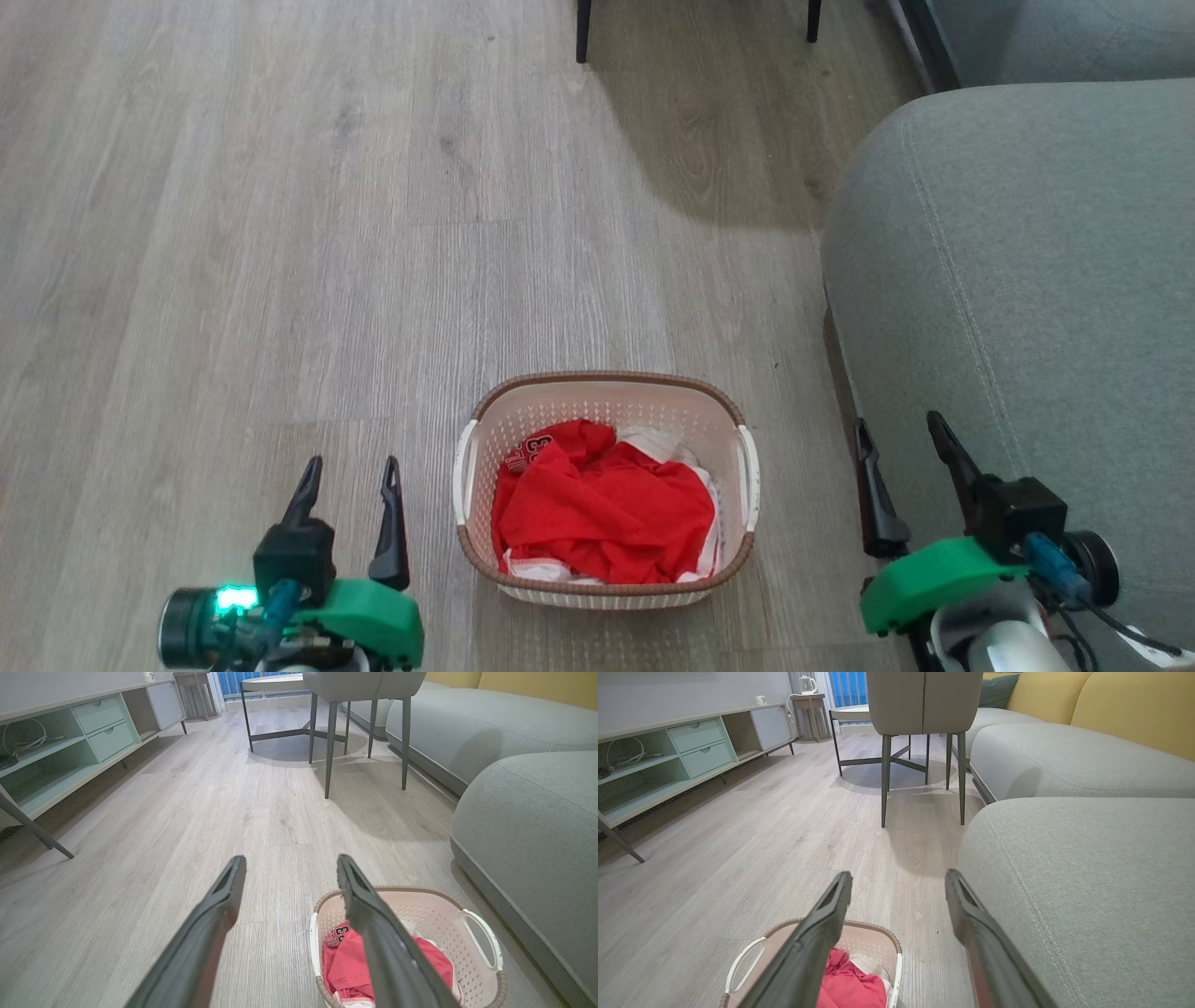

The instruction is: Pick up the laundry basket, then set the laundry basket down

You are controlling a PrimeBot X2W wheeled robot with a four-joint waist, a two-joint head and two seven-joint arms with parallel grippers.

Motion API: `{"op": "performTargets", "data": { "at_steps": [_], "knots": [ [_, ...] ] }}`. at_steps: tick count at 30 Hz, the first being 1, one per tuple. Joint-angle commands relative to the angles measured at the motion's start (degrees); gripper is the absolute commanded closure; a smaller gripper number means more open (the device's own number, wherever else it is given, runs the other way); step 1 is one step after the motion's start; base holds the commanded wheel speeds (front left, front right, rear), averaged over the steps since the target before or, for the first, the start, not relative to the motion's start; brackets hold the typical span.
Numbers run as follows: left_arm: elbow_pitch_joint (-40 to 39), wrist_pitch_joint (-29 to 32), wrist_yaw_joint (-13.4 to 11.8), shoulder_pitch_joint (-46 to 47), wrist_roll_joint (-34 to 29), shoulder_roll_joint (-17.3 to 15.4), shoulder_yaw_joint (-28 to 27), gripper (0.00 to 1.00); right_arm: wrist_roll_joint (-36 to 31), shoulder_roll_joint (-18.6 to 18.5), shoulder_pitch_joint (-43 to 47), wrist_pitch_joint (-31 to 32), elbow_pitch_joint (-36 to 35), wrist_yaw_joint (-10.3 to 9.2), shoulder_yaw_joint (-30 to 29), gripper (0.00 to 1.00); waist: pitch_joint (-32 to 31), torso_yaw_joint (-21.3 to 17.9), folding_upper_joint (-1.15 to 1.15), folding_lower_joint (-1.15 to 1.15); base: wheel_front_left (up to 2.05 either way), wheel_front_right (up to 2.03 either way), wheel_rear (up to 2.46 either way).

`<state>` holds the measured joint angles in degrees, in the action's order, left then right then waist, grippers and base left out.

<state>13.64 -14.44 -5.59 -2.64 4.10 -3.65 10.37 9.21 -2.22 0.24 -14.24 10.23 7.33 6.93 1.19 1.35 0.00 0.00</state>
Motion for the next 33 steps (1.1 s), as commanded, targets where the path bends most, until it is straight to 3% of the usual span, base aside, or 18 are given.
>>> {"op": "performTargets", "data": {
  "at_steps": [1, 21, 27, 33],
  "knots": [
    [-1.55, -0.56, -0.05, 1.28, -0.30, -0.13, -2.13, 0.00, -0.28, -0.65, -2.91, -0.75, -1.84, 0.16, 1.23, 0.00, -0.01, -0.03, 0.00, 0.00, 0.00, 0.00, 0.00],
    [-0.73, -0.56, 1.36, 2.56, -0.25, 0.43, -2.07, 0.00, -1.08, -0.65, -4.35, -0.75, -1.21, 0.16, 0.75, 0.00, 3.01, 0.14, 0.00, 0.00, 0.00, 0.00, 0.00],
    [0.89, -0.56, 2.35, 5.92, 0.77, 0.57, -2.21, 0.00, -1.42, -0.65, -7.28, -0.75, 0.29, 0.16, 0.43, 0.00, 8.12, 0.06, 0.00, 0.00, 0.00, 0.00, 0.00],
    [2.70, -0.56, 3.02, 12.15, 1.15, 0.67, -2.23, 0.00, -1.89, -0.65, -13.01, -0.75, 2.96, 0.16, 0.63, 0.00, 17.09, -0.05, 0.00, 0.00, 0.00, 0.00, 0.00]
  ]
}}
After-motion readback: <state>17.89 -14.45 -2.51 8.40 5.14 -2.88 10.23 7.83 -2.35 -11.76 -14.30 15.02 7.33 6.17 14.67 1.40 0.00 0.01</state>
